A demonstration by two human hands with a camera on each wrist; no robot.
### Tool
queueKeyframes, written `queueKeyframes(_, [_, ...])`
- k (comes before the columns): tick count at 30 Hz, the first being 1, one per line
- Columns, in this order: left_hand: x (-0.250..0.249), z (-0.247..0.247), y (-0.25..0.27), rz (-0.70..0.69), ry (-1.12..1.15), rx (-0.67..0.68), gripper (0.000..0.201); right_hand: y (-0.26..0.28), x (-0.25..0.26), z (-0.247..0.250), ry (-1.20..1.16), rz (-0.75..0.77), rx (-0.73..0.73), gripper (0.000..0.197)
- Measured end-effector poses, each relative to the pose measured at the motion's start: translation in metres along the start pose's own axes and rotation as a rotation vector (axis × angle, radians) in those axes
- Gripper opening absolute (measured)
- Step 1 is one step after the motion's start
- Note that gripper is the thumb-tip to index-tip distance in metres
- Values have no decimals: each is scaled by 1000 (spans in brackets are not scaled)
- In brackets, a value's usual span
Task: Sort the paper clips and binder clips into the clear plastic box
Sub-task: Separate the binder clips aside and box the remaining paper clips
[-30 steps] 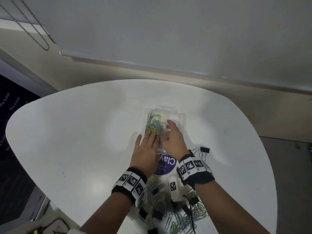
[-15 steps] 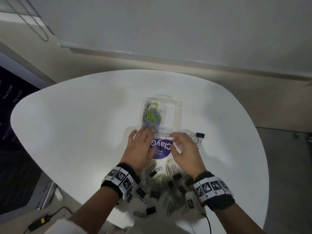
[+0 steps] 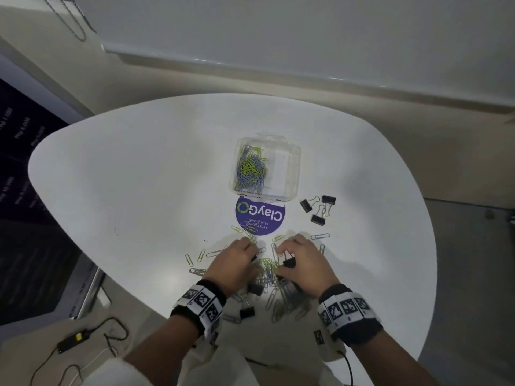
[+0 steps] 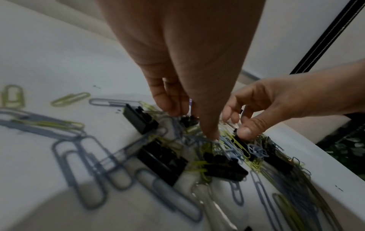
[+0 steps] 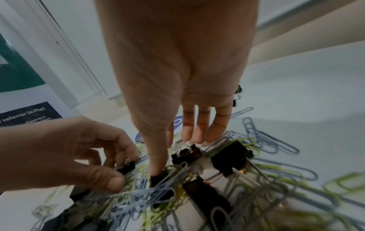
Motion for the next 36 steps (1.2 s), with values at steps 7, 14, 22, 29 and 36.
queueKeyframes(7, [-1,-1,-9,70,5,-17,19,5,-5,-2,-124,-19,-38,30])
queueKeyframes(14, [9,1,-8,99,6,40,35,11,-24,0,-391,-104,-149,33])
queueKeyframes(22, [5,2,-11,110,-92,17,22,14,-38,1,-517,-155,-228,18])
queueKeyframes(29, [-11,28,-18,58,27,-87,23,14,-68,38,-699,-226,-386,26])
queueKeyframes(36, [-66,25,-97,141,491,-164,19,-16,-102,81,-610,-284,-499,31])
Point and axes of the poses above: each hand's wrist, its own y-axis away from the middle knuckle, its own z-axis out of the back of the hand, x = y × z, the point moved 9 cm from there along -y, towards the middle knuckle, and after that the axes turned 3 degrees about z, right-handed, at the moved point
